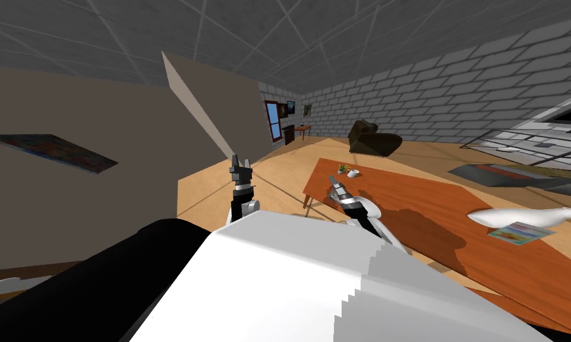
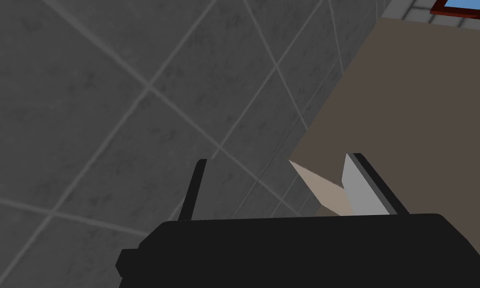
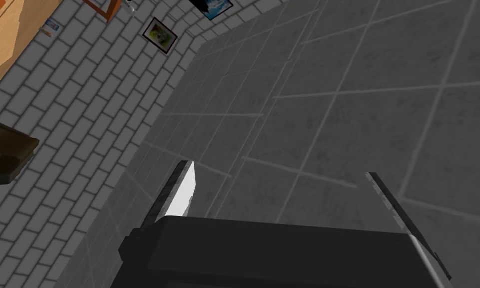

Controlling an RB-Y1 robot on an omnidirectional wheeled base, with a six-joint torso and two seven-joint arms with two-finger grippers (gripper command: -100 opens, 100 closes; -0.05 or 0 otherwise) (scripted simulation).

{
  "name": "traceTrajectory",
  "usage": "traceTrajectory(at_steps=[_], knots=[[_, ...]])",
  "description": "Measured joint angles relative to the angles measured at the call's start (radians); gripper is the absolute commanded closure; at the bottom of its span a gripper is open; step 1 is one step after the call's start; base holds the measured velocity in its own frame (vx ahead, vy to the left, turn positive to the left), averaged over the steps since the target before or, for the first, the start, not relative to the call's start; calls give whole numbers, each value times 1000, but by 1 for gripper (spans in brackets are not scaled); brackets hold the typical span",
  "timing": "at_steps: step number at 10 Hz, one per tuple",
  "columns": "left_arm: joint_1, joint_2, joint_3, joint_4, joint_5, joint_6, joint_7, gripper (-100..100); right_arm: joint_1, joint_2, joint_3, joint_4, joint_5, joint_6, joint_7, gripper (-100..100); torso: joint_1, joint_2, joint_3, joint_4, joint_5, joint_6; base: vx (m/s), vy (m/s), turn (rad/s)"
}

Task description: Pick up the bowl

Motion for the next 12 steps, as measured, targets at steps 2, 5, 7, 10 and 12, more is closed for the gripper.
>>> traceTrajectory(at_steps=[2,5,7,10,12], knots=[[0,0,0,0,0,0,0,0,-7,-52,-2,47,6,-8,5,-100,-1,0,0,0,0,0,-22,69,142],[0,0,0,0,0,0,0,0,-19,-121,4,124,24,-17,25,-100,-1,-1,0,0,0,0,-19,79,185],[0,0,0,0,0,0,0,0,-30,-168,11,187,39,-32,43,-100,-1,0,0,0,0,0,-23,76,127],[0,0,0,0,0,0,0,0,-42,-243,20,270,58,-32,58,-100,-2,0,0,0,-1,0,-11,64,149],[0,0,0,0,0,0,0,0,-39,-293,26,322,75,-46,77,-100,-2,-1,-1,0,0,0,-2,57,112]])
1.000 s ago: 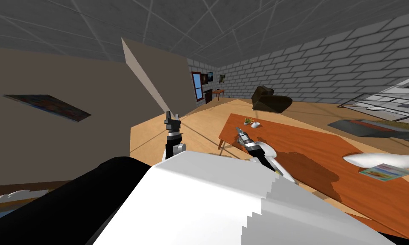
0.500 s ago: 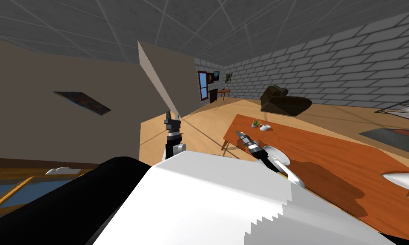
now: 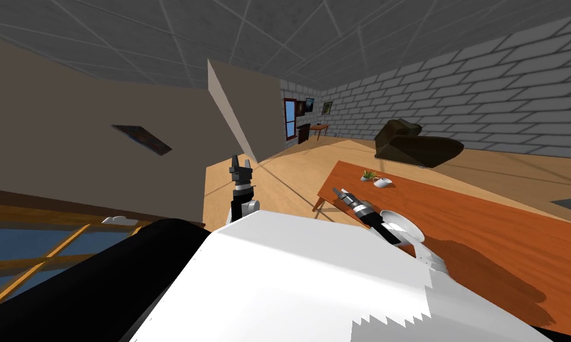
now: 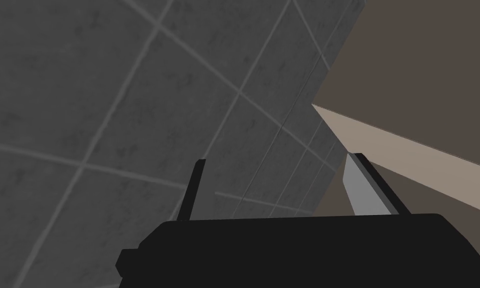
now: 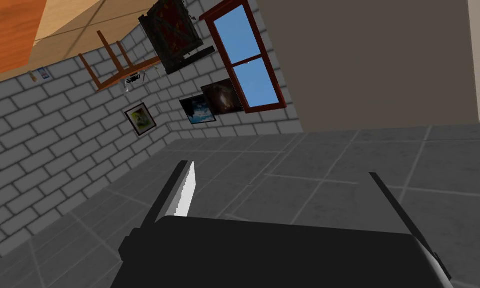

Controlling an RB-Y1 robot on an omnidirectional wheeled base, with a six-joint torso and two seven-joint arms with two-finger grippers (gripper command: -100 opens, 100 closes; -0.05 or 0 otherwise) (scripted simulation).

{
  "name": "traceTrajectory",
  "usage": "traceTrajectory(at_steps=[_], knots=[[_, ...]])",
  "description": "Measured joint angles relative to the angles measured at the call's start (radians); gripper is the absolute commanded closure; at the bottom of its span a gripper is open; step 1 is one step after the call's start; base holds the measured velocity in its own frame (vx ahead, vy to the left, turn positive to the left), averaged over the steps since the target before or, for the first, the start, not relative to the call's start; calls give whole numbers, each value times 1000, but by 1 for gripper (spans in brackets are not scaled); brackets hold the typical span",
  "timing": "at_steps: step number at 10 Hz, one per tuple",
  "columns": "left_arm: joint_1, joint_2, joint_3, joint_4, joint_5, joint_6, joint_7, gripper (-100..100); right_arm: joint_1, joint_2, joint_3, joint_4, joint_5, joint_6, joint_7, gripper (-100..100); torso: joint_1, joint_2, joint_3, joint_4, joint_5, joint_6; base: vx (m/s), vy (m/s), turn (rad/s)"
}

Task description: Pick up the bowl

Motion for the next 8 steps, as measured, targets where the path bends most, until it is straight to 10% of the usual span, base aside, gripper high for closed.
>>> traceTrajectory(at_steps=[8], knots=[[0,0,0,0,0,0,0,0,-23,-135,46,198,64,-10,52,-100,-3,0,0,0,-1,0,0,20,83]])
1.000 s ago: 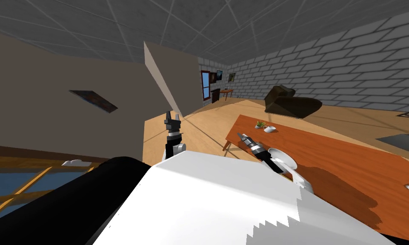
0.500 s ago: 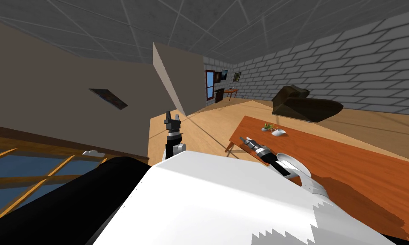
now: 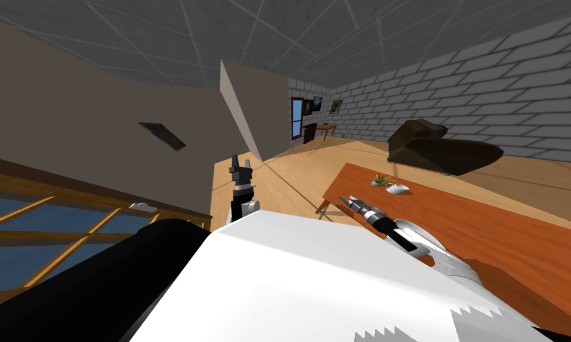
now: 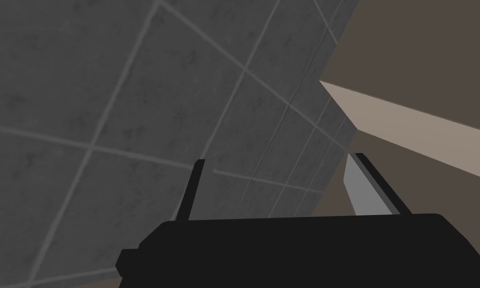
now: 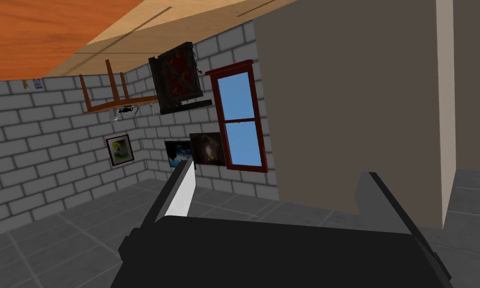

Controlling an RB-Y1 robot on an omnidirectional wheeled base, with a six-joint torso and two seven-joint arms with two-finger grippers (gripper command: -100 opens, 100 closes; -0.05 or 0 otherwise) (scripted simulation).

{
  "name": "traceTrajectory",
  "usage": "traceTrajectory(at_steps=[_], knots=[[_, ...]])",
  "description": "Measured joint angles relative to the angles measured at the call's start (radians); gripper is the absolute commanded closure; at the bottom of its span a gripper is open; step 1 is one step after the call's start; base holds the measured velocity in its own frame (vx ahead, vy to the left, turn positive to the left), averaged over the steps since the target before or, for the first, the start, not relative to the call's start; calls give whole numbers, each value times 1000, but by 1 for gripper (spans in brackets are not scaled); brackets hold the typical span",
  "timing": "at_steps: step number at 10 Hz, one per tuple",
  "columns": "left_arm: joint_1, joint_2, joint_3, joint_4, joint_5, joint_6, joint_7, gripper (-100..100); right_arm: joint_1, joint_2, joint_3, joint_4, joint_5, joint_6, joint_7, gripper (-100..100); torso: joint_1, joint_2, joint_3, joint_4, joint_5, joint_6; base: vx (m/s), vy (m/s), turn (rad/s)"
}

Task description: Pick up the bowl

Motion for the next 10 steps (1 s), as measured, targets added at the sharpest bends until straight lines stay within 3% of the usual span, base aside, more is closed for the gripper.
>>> traceTrajectory(at_steps=[4,7,10], knots=[[0,0,0,0,0,0,0,0,-20,-66,35,119,36,-6,16,-100,-1,0,0,0,0,0,3,-4,53],[0,0,0,0,0,0,0,0,-5,-113,53,186,65,-12,35,-100,-2,0,0,0,0,0,6,-13,47],[0,0,0,0,0,0,0,0,-10,-140,86,312,106,-34,70,-100,-3,0,0,0,-1,0,7,-33,58]])
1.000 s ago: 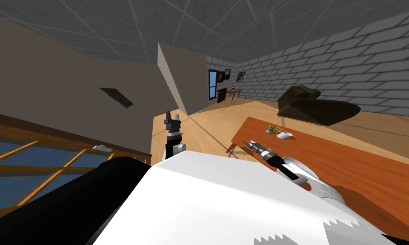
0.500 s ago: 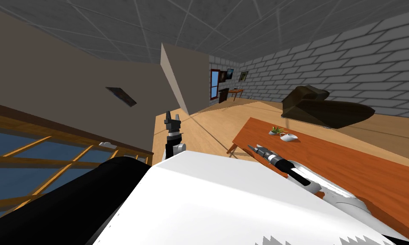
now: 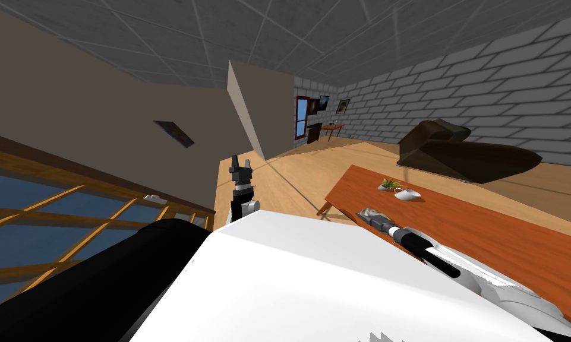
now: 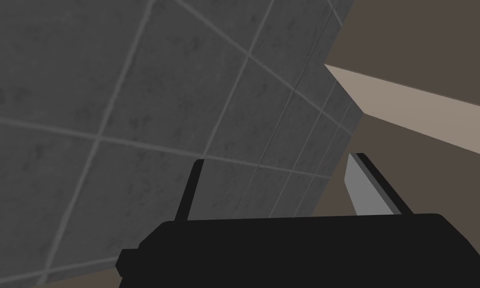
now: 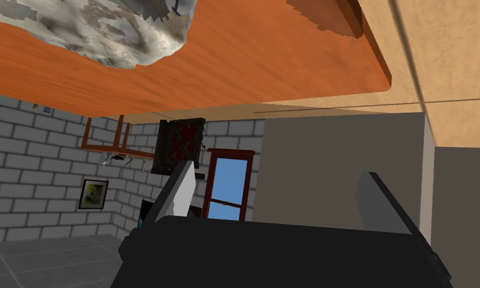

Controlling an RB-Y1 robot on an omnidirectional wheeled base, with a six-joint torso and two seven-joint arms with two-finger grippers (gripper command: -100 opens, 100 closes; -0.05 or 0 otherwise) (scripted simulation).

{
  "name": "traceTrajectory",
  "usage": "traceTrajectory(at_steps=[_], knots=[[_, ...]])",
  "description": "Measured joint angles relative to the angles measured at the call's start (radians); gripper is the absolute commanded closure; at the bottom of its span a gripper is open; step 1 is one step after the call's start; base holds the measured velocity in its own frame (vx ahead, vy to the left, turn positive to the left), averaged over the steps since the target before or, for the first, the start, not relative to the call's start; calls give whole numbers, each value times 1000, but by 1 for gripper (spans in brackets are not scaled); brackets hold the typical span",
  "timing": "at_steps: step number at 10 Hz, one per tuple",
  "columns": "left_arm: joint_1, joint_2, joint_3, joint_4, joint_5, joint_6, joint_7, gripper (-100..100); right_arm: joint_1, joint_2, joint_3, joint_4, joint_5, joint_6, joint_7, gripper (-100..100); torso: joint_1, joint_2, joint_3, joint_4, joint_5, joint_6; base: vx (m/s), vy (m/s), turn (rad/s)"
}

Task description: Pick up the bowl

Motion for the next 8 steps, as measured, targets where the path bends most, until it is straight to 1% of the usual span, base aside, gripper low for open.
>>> traceTrajectory(at_steps=[1,2,3,4,5,6,8], knots=[[0,0,0,0,0,0,0,0,3,-18,21,24,21,11,8,-100,-1,0,0,0,0,0,6,-36,24],[0,0,0,0,0,0,0,0,4,-34,30,50,30,13,9,-100,0,0,0,0,0,0,10,-35,28],[0,0,0,0,0,0,0,0,21,-44,37,62,42,16,19,-100,0,0,0,0,0,0,5,-27,13],[0,0,0,0,0,0,0,0,18,-49,41,96,48,7,28,-100,0,0,0,0,0,0,4,-27,30],[0,0,0,0,0,0,0,0,13,-56,54,133,62,-2,37,-100,0,0,0,0,0,0,7,-43,49],[0,0,0,0,0,0,0,0,37,-74,67,129,77,13,43,-100,0,0,0,0,0,0,7,-37,17],[0,0,0,0,0,0,0,0,26,-89,83,172,88,5,43,-100,1,0,0,0,0,0,2,-8,1]])
